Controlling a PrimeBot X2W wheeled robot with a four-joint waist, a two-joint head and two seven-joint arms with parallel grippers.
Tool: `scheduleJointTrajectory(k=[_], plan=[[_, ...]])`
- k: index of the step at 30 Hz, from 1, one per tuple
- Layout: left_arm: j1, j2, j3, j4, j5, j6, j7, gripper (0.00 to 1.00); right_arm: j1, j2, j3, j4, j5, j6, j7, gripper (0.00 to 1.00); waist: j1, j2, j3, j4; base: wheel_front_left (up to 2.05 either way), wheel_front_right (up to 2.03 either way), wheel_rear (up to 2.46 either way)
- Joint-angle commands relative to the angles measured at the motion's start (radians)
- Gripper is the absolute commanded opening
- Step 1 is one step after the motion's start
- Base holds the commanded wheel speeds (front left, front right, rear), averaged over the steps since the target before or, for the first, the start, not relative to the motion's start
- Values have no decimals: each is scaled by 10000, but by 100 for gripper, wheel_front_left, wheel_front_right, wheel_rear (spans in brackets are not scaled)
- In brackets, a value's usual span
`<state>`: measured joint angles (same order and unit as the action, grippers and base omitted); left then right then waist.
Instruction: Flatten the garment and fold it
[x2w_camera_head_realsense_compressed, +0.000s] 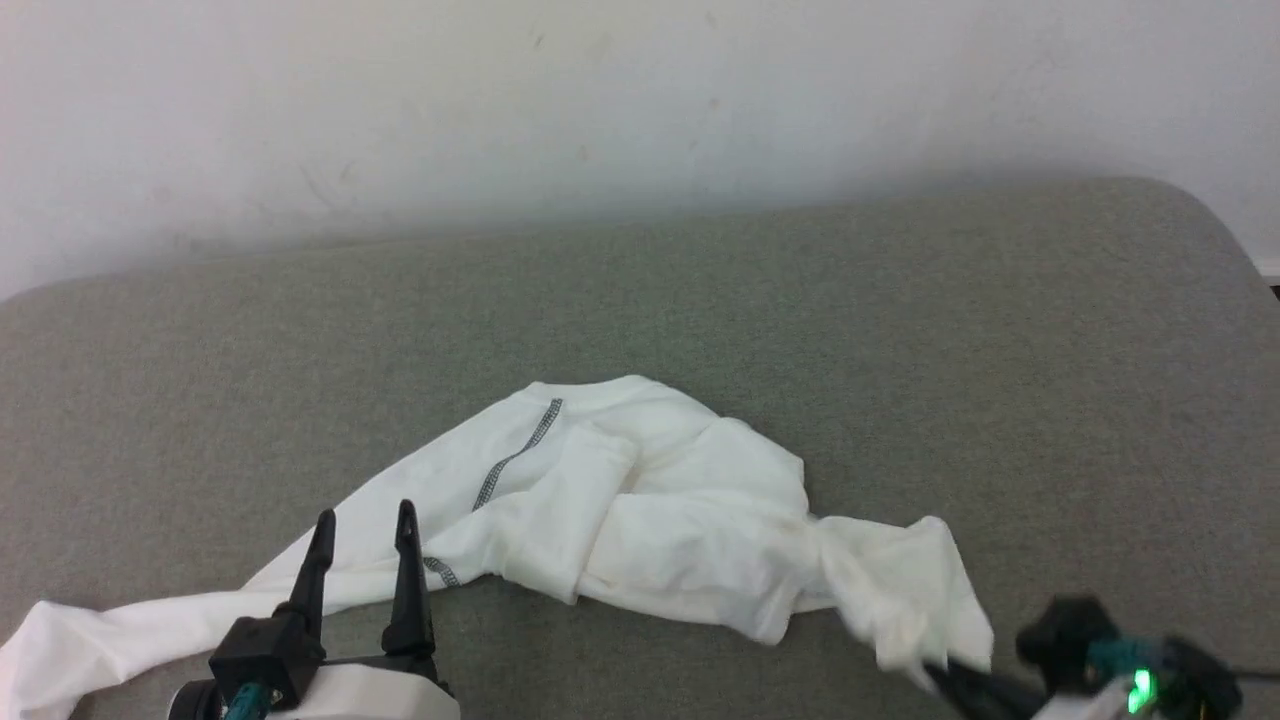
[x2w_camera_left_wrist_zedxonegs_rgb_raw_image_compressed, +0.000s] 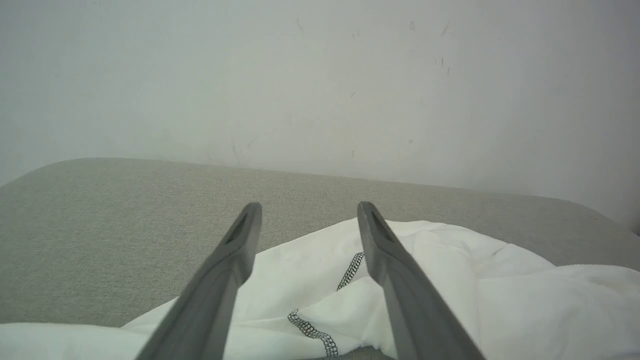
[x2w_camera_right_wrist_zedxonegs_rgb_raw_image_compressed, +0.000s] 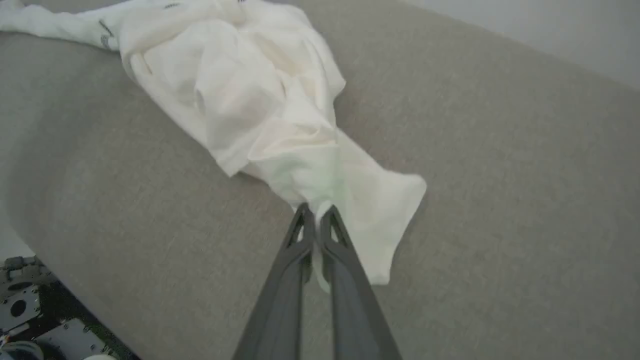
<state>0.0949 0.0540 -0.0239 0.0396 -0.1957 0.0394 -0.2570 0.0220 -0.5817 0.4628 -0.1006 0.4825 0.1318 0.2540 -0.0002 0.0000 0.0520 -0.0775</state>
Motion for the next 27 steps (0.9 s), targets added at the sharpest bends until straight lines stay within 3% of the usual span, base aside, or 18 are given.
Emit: scheduleJointTrajectory(k=[1, 5, 6, 7, 8, 9, 12, 20, 24, 27], plan=[[92, 17, 43, 61, -92, -69, -47, 100, 465, 11, -60, -206, 104, -11, 279, 0, 2, 0, -415, -389, 0, 0, 0], [157, 58, 175, 327, -110, -107, -47, 100, 2615, 310, -483, -891, 360, -11, 1574, 0, 2, 0, -466, -463, 0, 0, 0], [156, 75, 214, 393, -126, -125, -47, 100, 2936, 414, -608, -958, 335, -11, 1762, 4, 2, 0, -470, -477, 0, 0, 0], [156, 78, 250, 449, -138, -130, -47, 100, 3207, 573, -755, -968, 380, -11, 1877, 15, 2, 0, -478, -489, 0, 0, 0], [164, 78, 269, 510, -145, -137, -47, 100, 3423, 626, -828, -926, 322, -11, 2017, 42, 2, 0, -480, -487, 0, 0, 0], [166, 83, 273, 572, -135, -140, -47, 100, 3561, 712, -900, -903, 291, -11, 1998, 98, 2, 0, -471, -480, 0, 0, 0], [150, 101, 310, 686, -133, -171, -47, 100, 3547, 1152, -1369, -1047, 66, -11, 1206, 100, 2, 0, -442, -445, 0, 0, 0], [103, 107, 383, 794, -124, -155, -47, 100, 2998, 3176, -3560, -1452, -684, -11, -1454, 100, 2, 0, -336, -344, 0, 0, 0], [7, 131, 294, 918, -93, -149, 70, 100, 2631, 4088, -4564, -1449, -1514, -11, -2081, 100, 2, 0, -270, -314, 0, 0, 0], [-127, 143, 164, 1054, -133, -175, 563, 100, 2450, 4457, -4733, -1456, -1926, -11, -2210, 100, 2, 0, -217, -328, 0, 0, 0]])
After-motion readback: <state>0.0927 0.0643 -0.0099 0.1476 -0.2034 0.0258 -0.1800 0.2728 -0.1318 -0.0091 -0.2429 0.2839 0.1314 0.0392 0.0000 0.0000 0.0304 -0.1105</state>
